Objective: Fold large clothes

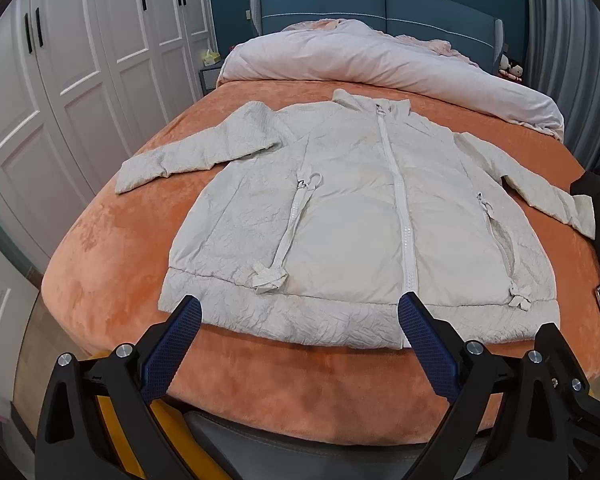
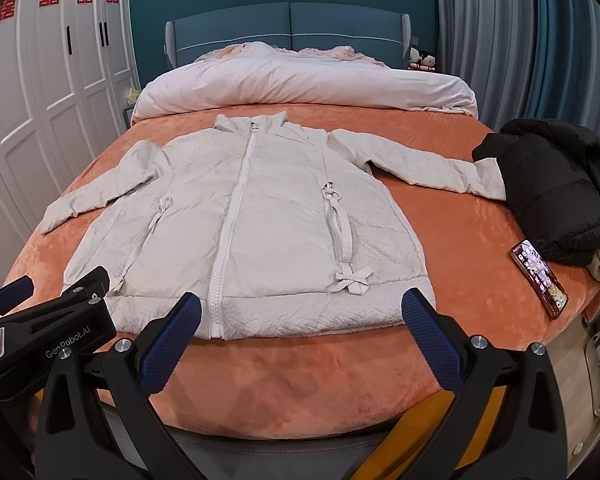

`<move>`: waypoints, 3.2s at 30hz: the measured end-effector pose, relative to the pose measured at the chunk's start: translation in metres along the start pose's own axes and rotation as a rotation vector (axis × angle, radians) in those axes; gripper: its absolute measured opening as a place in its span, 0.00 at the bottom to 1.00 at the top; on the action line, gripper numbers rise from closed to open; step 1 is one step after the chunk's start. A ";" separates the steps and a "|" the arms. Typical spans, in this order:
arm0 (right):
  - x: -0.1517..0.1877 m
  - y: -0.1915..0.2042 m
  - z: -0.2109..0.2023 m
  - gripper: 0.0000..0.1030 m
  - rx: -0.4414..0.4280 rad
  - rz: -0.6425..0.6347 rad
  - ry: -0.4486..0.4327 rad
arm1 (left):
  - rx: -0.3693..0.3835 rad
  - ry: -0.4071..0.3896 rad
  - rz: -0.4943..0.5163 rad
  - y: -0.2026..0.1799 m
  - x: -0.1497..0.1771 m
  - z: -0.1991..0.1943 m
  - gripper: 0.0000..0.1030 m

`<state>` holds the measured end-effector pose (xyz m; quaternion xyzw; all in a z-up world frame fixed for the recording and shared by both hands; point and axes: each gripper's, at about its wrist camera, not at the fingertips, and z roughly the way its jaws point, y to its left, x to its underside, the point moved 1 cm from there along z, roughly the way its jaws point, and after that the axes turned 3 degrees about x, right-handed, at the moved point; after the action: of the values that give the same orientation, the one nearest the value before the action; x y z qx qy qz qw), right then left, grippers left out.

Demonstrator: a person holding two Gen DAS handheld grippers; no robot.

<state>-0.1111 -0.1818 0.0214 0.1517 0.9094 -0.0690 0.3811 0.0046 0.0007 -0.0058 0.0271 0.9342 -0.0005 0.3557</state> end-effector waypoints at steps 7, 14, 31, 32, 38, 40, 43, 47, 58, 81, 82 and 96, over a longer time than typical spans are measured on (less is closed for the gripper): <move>0.001 0.000 0.000 0.95 0.001 -0.002 0.002 | 0.001 0.002 -0.001 0.001 0.000 0.000 0.93; 0.000 0.000 0.001 0.95 0.003 -0.002 0.004 | 0.002 0.004 -0.002 0.001 0.001 0.000 0.93; 0.002 -0.001 0.003 0.95 0.010 -0.011 0.008 | -0.004 0.016 0.002 0.003 0.002 0.005 0.93; 0.003 -0.002 0.003 0.95 0.010 -0.011 0.008 | -0.004 0.016 0.002 0.003 0.002 0.005 0.93; 0.002 0.000 0.003 0.95 0.011 -0.010 0.009 | -0.004 0.016 0.002 0.004 0.002 0.005 0.93; 0.002 -0.001 0.004 0.95 0.011 -0.011 0.010 | -0.004 0.015 0.003 0.004 0.002 0.006 0.93; 0.003 -0.001 0.004 0.95 0.012 -0.012 0.011 | -0.004 0.017 0.002 0.004 0.002 0.006 0.93; 0.004 -0.003 0.006 0.95 0.012 -0.012 0.015 | -0.006 0.018 0.003 0.005 0.002 0.006 0.93; 0.008 0.000 0.014 0.95 0.017 -0.018 0.041 | -0.015 0.039 0.007 0.004 0.006 0.015 0.93; 0.008 0.004 0.019 0.95 0.021 -0.022 0.055 | -0.020 0.051 0.012 0.002 0.007 0.020 0.92; 0.008 0.004 0.021 0.95 0.020 -0.021 0.057 | -0.022 0.052 0.015 0.001 0.007 0.022 0.93; -0.069 -0.135 0.146 0.95 0.013 0.148 0.094 | 0.019 0.025 -0.108 0.047 -0.077 0.098 0.95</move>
<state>-0.0120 -0.3599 -0.0304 0.2241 0.9121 -0.0395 0.3409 0.1293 0.0421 -0.0271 -0.0201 0.9387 -0.0283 0.3430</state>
